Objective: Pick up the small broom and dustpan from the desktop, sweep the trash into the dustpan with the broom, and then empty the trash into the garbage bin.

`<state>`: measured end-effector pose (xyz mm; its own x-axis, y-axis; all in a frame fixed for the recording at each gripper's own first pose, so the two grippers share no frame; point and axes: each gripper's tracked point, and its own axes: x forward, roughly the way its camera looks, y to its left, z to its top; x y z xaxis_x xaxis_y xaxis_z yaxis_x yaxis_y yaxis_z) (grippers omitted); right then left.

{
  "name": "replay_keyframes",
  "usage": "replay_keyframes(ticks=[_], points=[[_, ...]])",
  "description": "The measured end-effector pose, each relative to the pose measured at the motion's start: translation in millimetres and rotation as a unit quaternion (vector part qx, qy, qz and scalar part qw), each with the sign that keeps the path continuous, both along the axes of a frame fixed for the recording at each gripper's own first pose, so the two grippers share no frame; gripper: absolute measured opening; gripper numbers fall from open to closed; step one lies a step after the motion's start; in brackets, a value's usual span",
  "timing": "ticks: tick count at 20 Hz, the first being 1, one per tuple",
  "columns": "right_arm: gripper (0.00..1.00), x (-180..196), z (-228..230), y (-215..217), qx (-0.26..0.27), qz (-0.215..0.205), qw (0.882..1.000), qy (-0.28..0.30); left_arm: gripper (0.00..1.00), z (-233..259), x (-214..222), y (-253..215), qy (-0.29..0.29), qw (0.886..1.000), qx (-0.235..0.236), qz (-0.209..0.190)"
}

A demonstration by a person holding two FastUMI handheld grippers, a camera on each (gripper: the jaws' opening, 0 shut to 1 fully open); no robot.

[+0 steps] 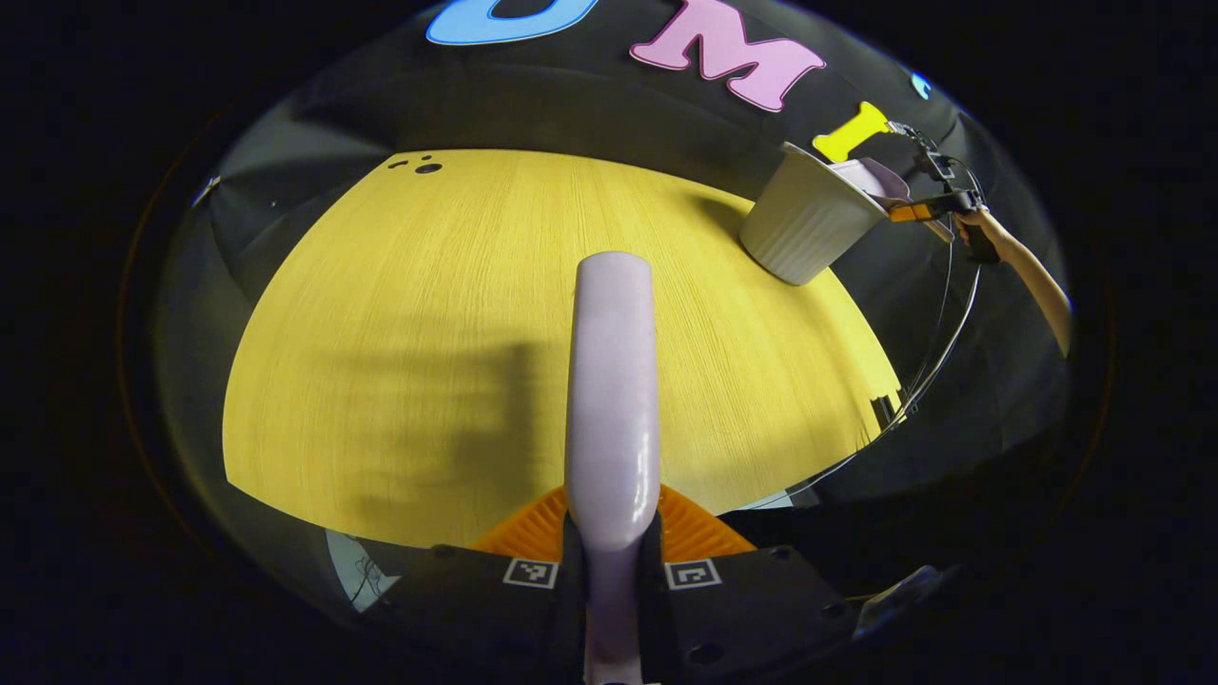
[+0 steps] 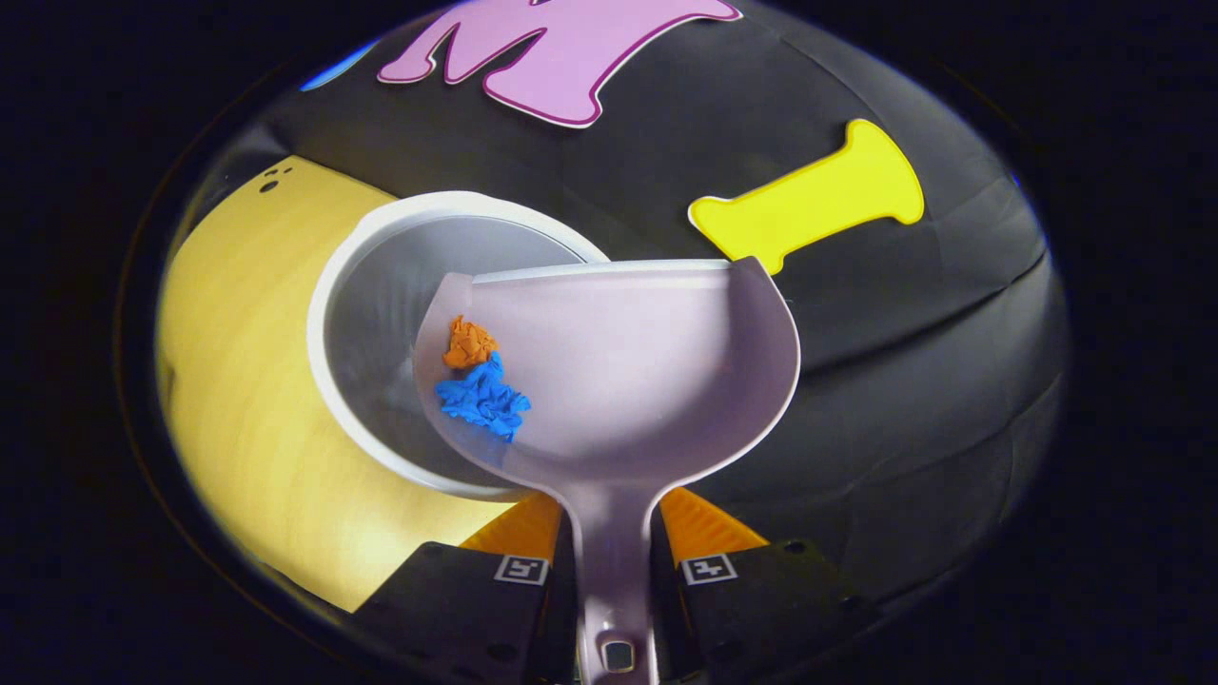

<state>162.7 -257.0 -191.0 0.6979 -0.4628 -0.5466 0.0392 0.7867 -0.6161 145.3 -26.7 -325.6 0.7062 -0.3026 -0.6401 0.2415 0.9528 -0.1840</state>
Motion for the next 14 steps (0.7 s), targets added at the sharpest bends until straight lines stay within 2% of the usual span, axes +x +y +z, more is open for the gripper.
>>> replay_keyframes(ticks=[2,5,9,11,14], points=[[0.36,6,2,-5,-0.077,0.021,0.997,0.001,0.27,-1,4,-2,0.003,1.0,0.002,-0.002],[0.36,11,17,-8,-0.196,0.054,0.979,0.008,0.26,-2,5,-5,0.006,1.0,0.006,-0.008],[0.36,3,39,2,-0.29,0.075,0.954,0.006,0.25,0,6,-6,0.013,1.0,0.001,-0.007],[0.36,-8,51,0,-0.338,0.087,0.937,0.009,0.27,-1,6,-7,0.015,1.0,0.001,-0.007],[0.35,-16,57,-9,-0.416,0.117,0.902,0.018,0.27,-1,6,-6,0.017,1.0,0.005,-0.008]])
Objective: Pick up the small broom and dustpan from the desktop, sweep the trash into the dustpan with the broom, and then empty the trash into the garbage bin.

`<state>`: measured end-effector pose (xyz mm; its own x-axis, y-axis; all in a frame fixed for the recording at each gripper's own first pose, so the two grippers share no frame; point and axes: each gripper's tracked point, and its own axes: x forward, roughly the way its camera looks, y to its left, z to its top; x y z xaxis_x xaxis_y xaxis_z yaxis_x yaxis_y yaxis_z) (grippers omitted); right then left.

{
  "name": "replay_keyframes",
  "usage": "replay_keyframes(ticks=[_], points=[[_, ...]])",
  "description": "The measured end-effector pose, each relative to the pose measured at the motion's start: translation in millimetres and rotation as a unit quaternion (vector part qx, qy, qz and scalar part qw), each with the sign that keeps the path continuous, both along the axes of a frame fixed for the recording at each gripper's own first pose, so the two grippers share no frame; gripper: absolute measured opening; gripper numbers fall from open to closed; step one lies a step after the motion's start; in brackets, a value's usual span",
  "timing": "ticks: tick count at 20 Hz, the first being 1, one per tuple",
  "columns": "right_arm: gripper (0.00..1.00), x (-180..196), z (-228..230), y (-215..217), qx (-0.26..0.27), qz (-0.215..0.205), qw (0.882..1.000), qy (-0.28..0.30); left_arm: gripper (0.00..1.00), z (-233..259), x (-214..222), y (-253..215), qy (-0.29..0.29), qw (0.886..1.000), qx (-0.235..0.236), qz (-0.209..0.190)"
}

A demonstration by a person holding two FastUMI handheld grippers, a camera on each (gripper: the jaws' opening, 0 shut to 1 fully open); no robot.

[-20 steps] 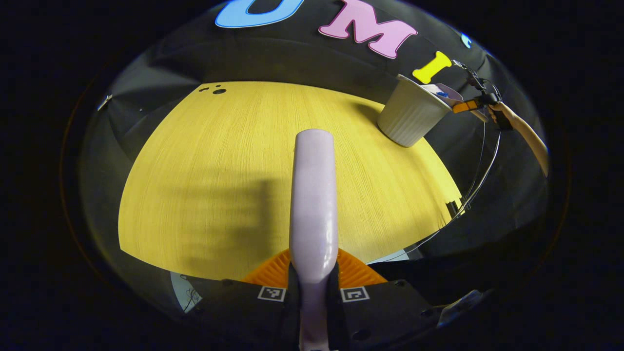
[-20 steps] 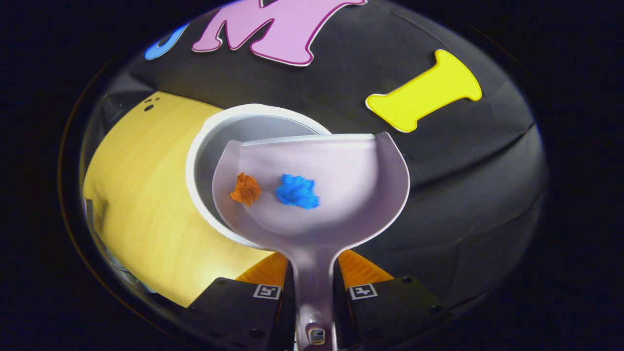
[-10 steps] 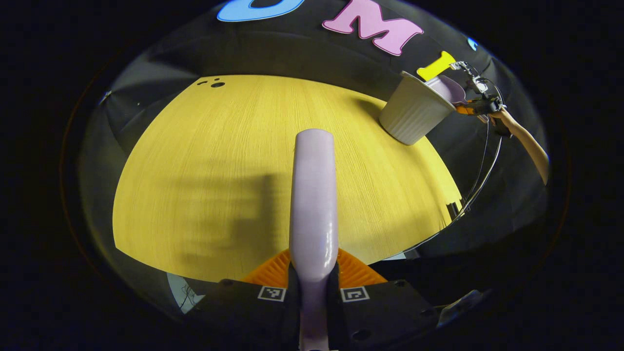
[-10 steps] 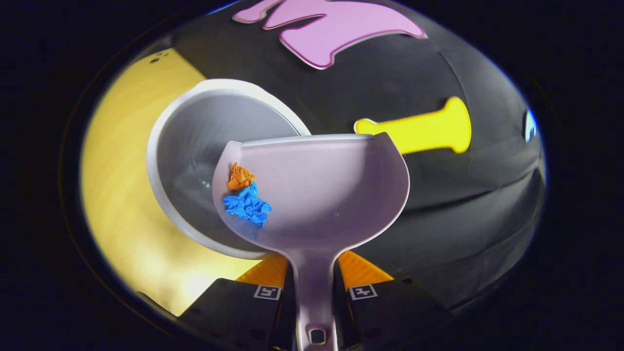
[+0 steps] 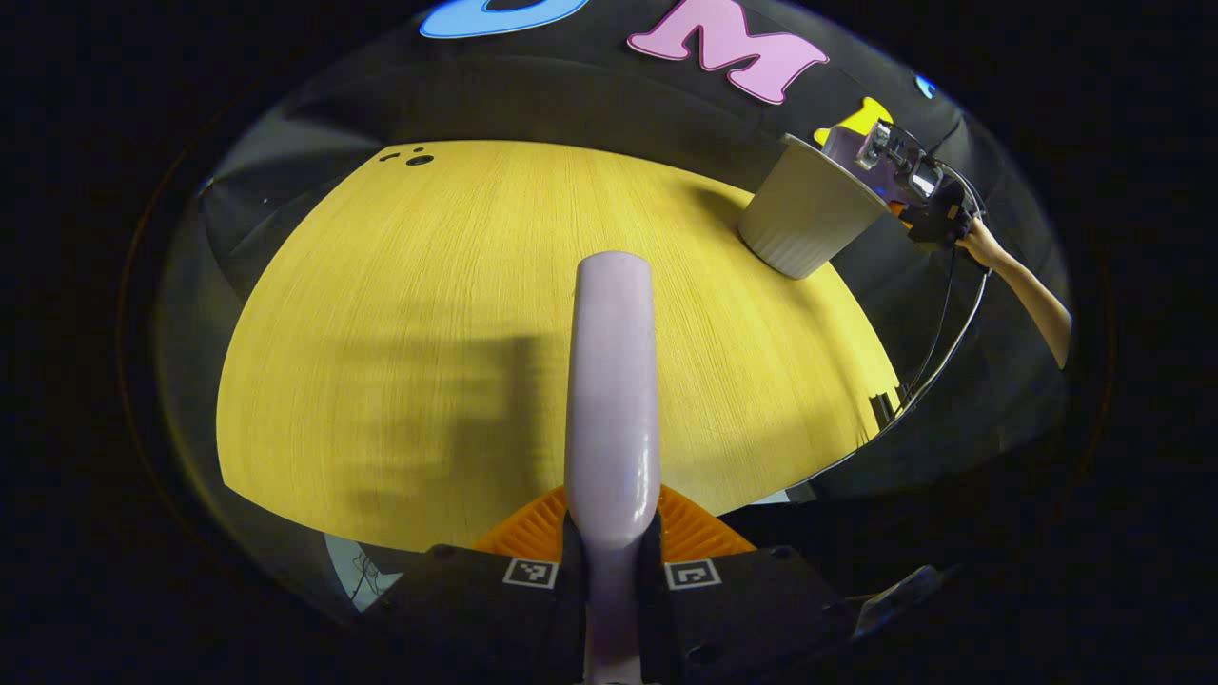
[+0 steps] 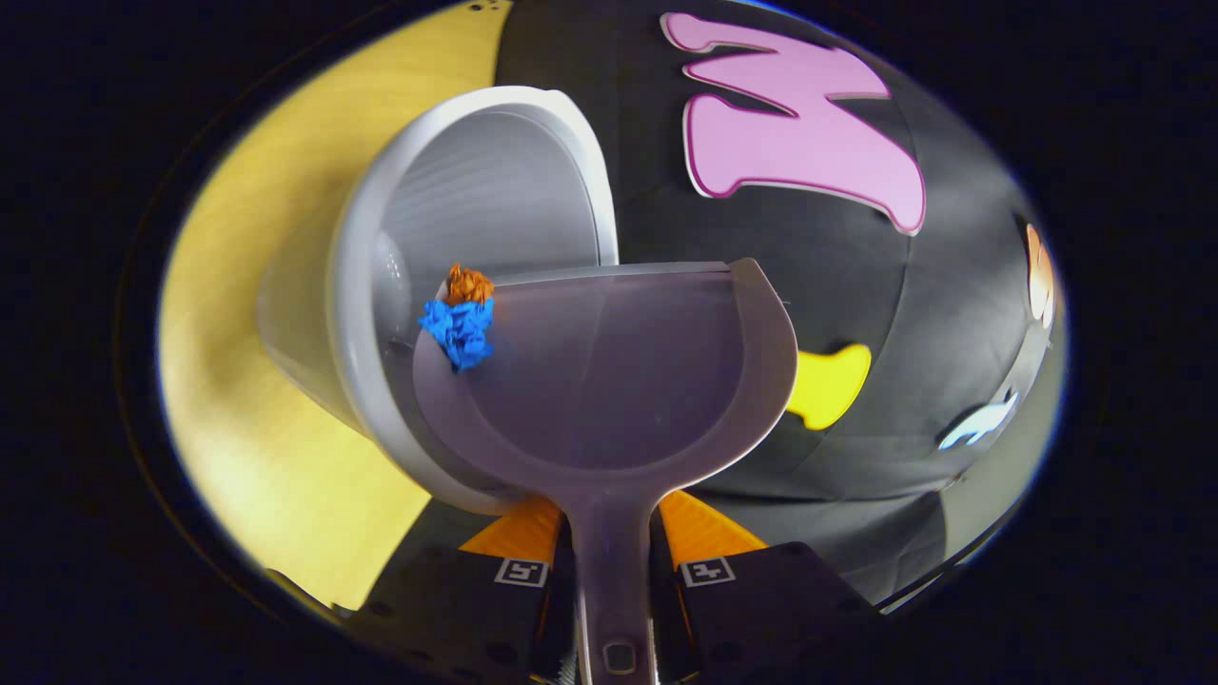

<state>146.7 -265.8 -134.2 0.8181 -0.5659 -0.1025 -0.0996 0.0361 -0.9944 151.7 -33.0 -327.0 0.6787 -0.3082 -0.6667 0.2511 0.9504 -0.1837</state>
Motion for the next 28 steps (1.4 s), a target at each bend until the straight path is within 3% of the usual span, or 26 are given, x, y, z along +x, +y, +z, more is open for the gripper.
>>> replay_keyframes(ticks=[2,3,4,5,6,11,15,18,22,23,26,28], points=[[0.35,6,0,-2,-0.042,0.019,0.999,0.006,0.27,0,-2,-2,0.001,1.0,0.0,-0.002],[0.31,5,-1,1,-0.048,0.022,0.999,0.006,0.27,-2,-3,-3,0.002,1.0,0.001,-0.003],[0.35,4,-2,1,-0.045,0.019,0.999,0.007,0.27,-2,-2,-2,0.004,1.0,0.0,-0.003],[0.31,4,-3,3,-0.035,0.013,0.999,0.008,0.26,-3,-3,-3,0.006,1.0,-0.001,-0.004],[0.35,4,-3,3,-0.021,0.007,1.0,0.009,0.27,-3,-3,-4,0.007,1.0,-0.003,-0.004],[0.35,2,-7,-5,0.063,-0.023,0.998,0.005,0.26,3,1,-7,-0.004,1.0,-0.009,0.003],[0.35,-1,-13,-8,0.172,-0.051,0.984,-0.016,0.27,3,1,-8,-0.007,1.0,-0.015,0.011],[0.35,0,-16,-7,0.262,-0.076,0.961,-0.039,0.27,7,1,-7,-0.02,0.999,-0.014,0.022],[0.36,2,-20,-12,0.369,-0.1,0.921,-0.077,0.26,15,0,-7,-0.034,0.999,-0.019,0.036],[0.39,1,-23,-12,0.399,-0.106,0.907,-0.083,0.27,17,-1,-7,-0.037,0.998,-0.02,0.039],[0.33,1,-32,-6,0.492,-0.122,0.856,-0.103,0.27,22,2,-8,-0.046,0.997,-0.024,0.048],[0.33,3,-25,-3,0.533,-0.123,0.829,-0.117,0.26,25,3,-11,-0.051,0.997,-0.029,0.052]])
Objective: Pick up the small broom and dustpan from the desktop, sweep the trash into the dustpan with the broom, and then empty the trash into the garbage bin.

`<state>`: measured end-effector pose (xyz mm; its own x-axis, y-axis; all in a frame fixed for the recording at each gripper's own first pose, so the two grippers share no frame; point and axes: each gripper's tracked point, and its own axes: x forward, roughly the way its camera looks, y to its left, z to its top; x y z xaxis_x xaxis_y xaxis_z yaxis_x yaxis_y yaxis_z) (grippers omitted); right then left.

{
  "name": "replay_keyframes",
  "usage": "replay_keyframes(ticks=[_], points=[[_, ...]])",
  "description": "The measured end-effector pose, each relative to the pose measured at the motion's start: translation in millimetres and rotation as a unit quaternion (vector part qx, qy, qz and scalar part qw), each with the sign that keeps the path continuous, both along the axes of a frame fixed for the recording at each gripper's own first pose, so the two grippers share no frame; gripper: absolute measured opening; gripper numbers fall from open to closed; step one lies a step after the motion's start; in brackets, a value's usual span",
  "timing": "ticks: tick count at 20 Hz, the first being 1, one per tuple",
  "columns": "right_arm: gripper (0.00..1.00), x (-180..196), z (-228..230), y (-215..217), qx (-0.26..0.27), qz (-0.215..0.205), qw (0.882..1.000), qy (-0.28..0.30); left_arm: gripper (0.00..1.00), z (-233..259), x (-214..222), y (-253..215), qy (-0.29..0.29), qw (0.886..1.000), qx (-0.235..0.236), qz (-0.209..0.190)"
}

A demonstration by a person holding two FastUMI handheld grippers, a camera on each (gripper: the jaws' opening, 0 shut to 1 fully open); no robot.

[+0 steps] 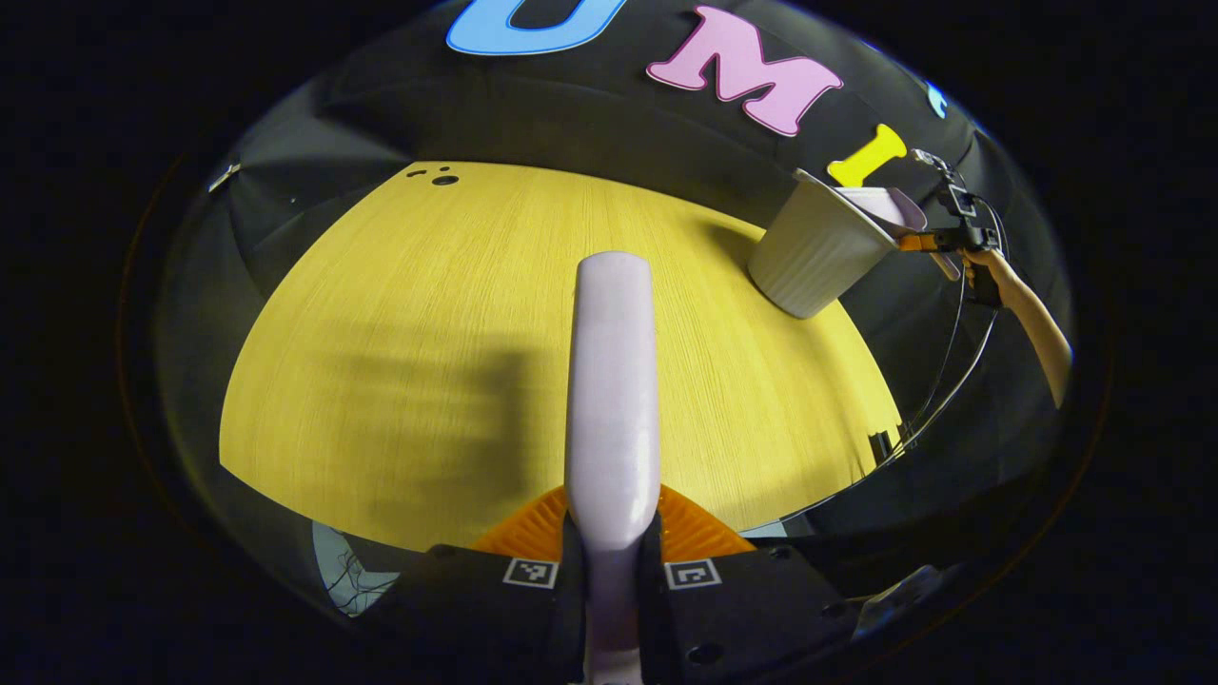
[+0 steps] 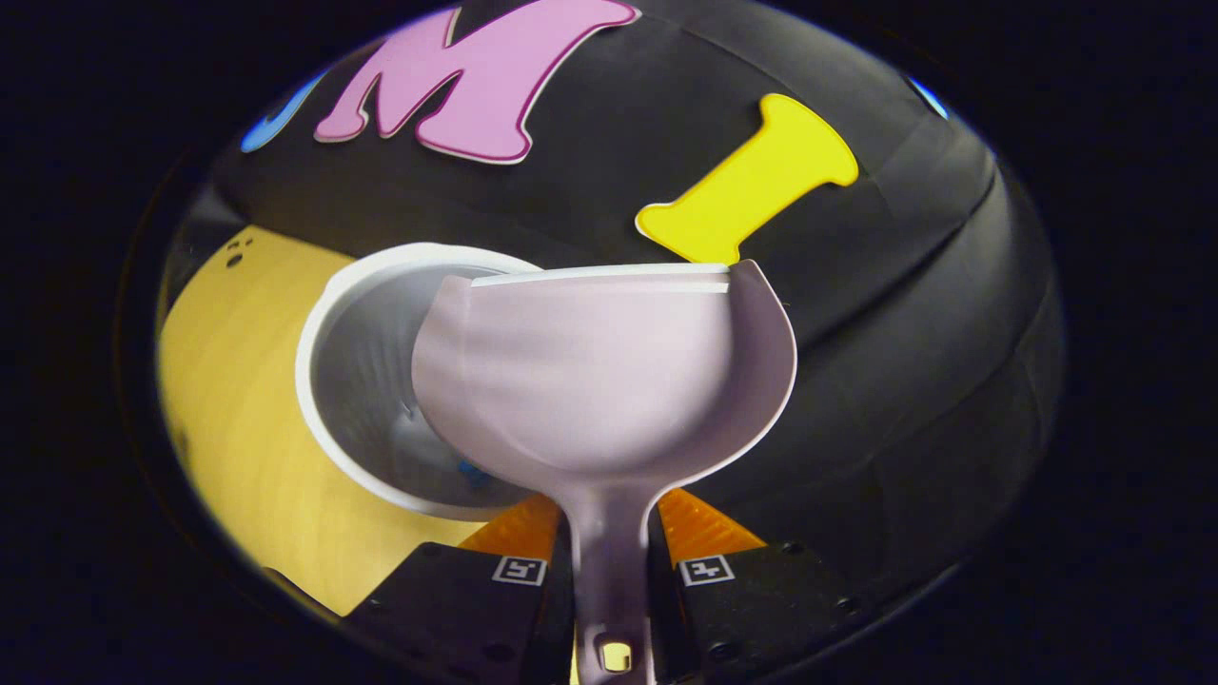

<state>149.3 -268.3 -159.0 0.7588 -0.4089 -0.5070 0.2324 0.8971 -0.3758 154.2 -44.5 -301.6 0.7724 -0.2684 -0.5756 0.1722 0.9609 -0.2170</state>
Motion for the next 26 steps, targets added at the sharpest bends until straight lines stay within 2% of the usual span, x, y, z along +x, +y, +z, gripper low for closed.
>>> replay_keyframes(ticks=[1,3,6,10,11,12,14,17,18,19,21,25,26], points=[[0.36,2,6,3,0.016,-0.001,1.0,-0.012,0.26,2,0,-2,-0.004,1.0,-0.001,0.001],[0.35,4,19,12,0.044,0.004,0.998,-0.041,0.27,4,2,-4,-0.01,1.0,0.0,0.0],[0.35,6,47,40,0.085,0.033,0.992,-0.092,0.27,7,3,-8,-0.014,1.0,0.003,-0.003],[0.36,-7,75,77,0.112,0.073,0.983,-0.128,0.27,8,7,-12,-0.022,1.0,0.001,-0.004],[0.32,-11,79,85,0.119,0.083,0.98,-0.133,0.27,7,8,-13,-0.022,1.0,-0.001,-0.004],[0.36,-16,83,95,0.124,0.092,0.979,-0.135,0.27,6,10,-14,-0.022,1.0,-0.001,-0.002],[0.32,-26,87,122,0.133,0.113,0.975,-0.14,0.27,7,14,-15,-0.024,1.0,-0.004,-0.002],[0.39,-44,76,182,0.163,0.153,0.966,-0.129,0.26,10,25,-15,-0.029,1.0,-0.001,0.001],[0.35,-48,69,201,0.173,0.166,0.963,-0.122,0.27,12,29,-14,-0.031,1.0,-0.001,0.002],[0.39,-53,61,220,0.181,0.177,0.96,-0.115,0.26,13,35,-11,-0.034,0.999,-0.002,0.004],[0.36,-62,42,252,0.193,0.193,0.957,-0.095,0.27,17,42,-8,-0.037,0.999,-0.002,0.006],[0.35,-78,-27,290,0.197,0.215,0.956,-0.039,0.26,14,53,0,-0.032,0.999,0.016,0.008],[0.39,-81,-47,298,0.2,0.216,0.955,-0.023,0.27,13,57,3,-0.029,0.999,0.024,0.008]])
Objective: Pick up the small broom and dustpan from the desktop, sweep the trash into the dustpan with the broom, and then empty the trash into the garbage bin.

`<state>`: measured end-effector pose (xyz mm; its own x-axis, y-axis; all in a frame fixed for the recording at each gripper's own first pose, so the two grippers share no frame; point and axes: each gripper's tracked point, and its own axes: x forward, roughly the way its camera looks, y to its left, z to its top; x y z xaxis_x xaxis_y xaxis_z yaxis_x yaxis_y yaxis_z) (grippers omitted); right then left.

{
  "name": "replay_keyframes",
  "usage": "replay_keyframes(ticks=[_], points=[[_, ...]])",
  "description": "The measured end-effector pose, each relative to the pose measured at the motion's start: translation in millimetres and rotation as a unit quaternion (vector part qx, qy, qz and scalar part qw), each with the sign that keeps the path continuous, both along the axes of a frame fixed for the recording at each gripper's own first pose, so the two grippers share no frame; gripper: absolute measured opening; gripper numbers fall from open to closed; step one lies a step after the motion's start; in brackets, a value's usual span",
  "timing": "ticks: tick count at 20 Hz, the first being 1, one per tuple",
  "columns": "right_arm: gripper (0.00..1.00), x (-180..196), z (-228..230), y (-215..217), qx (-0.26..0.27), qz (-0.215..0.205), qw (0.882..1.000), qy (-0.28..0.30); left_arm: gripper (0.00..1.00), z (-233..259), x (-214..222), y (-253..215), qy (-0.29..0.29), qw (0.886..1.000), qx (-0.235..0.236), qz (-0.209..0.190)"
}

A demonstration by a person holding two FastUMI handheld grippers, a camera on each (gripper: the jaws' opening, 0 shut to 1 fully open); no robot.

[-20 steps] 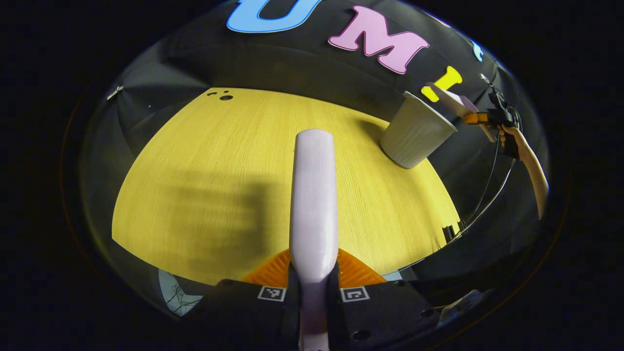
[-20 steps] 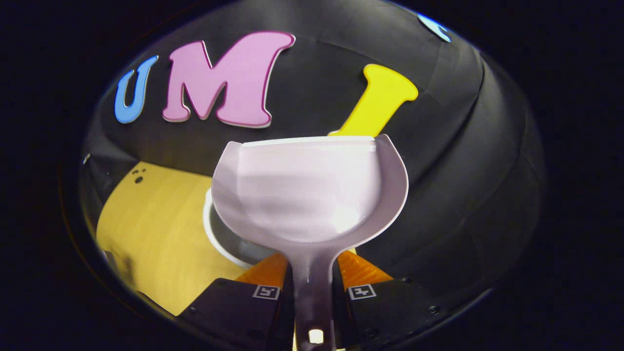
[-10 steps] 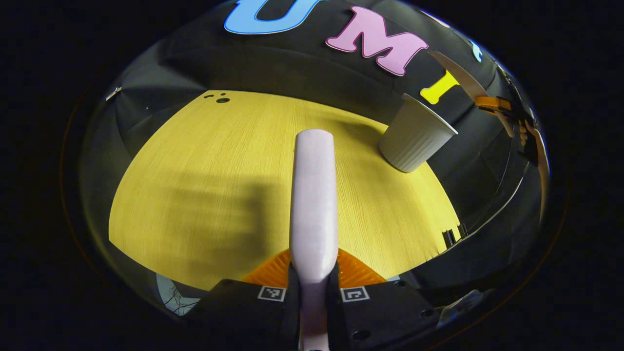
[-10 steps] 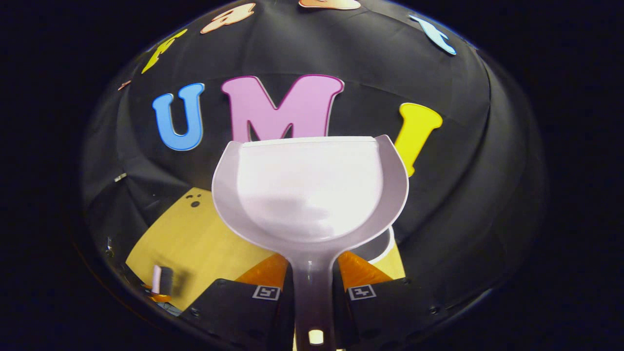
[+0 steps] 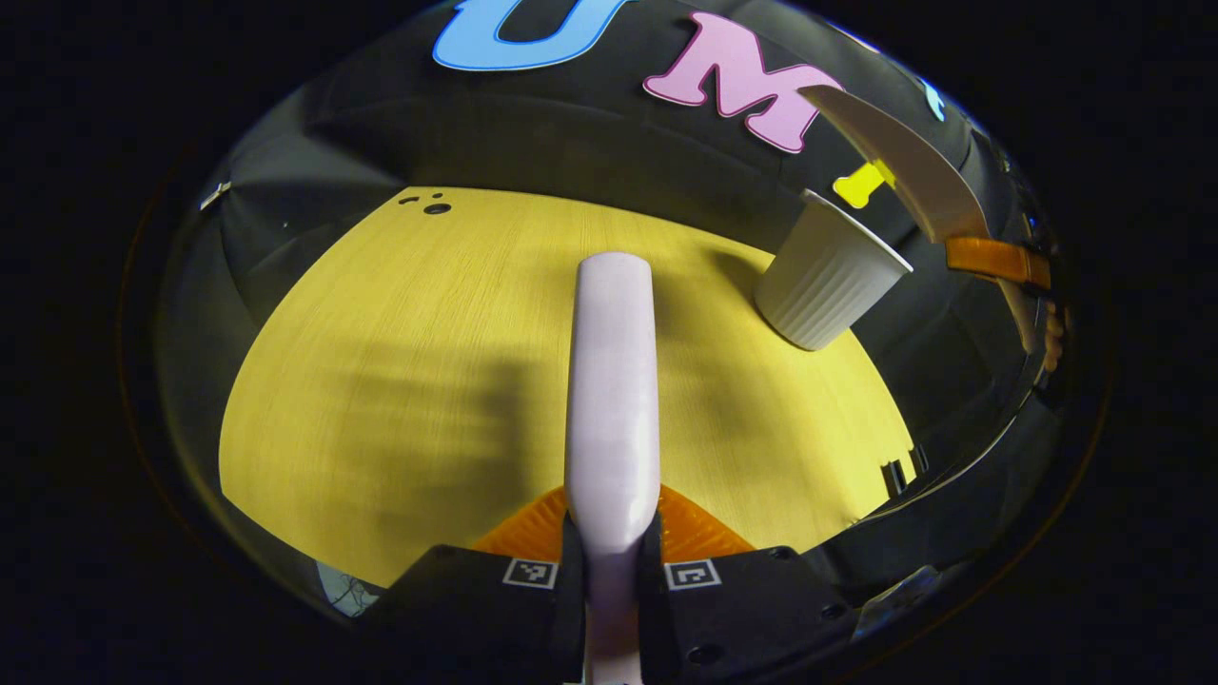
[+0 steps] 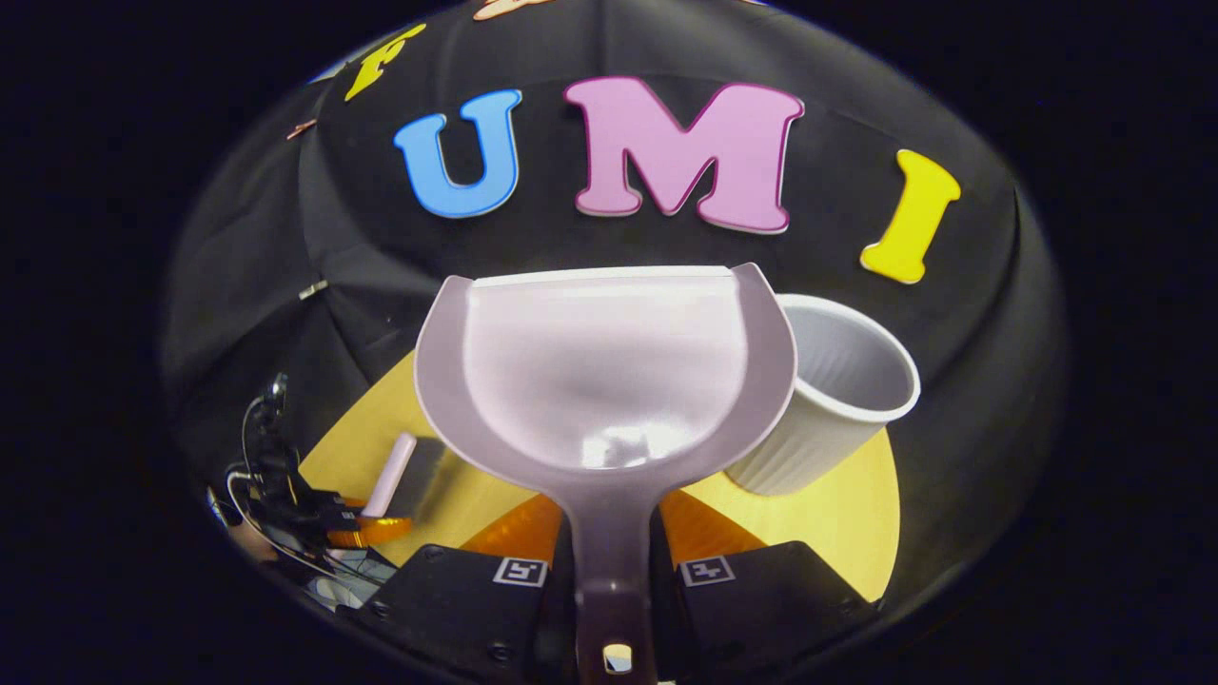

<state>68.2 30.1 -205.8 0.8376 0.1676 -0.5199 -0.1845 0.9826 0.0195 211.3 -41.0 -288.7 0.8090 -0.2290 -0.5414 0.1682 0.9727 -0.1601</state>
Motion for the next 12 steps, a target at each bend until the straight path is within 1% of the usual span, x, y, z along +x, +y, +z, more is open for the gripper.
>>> replay_keyframes(ticks=[2,3,7,9,12], points=[[0.32,-3,-36,12,-0.001,0.003,1.0,0.031,0.26,-3,7,4,0.006,1.0,0.01,0.0],[0.35,-3,-53,15,-0.004,0.004,0.999,0.043,0.27,-3,11,3,0.008,1.0,0.014,0.0],[0.36,-1,-123,15,-0.016,-0.003,0.995,0.099,0.26,-16,32,9,0.03,0.999,0.032,0.007],[0.36,-4,-154,14,-0.011,-0.007,0.992,0.128,0.26,-25,46,14,0.044,0.997,0.058,0.013],[0.36,-3,-197,12,-0.019,-0.018,0.987,0.161,0.27,-37,61,17,0.069,0.992,0.103,0.027]])
